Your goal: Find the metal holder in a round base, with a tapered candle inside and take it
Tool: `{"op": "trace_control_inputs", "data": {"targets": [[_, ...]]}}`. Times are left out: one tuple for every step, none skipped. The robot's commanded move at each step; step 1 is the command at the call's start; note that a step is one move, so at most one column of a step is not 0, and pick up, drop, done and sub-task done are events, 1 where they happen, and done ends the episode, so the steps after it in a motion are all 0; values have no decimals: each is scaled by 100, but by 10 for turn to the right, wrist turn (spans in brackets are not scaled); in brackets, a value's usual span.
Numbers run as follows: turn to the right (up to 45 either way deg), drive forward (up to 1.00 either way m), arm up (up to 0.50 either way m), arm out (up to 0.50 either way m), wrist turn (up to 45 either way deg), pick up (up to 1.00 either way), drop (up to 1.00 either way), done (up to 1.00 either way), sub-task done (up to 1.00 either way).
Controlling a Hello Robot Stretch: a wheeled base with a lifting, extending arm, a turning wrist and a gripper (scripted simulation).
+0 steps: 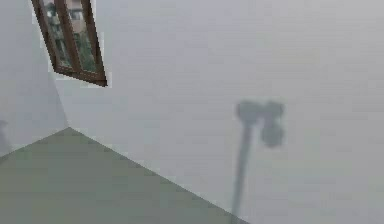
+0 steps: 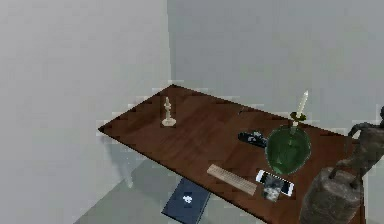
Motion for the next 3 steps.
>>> {"op": "trace_control_inputs", "data": {"targets": [[-30,0,0,0,0,0,0,0,0],[450,0,0,0,0,0,0,0,0],[420,0,0,0,0,0,0,0,0]]}}
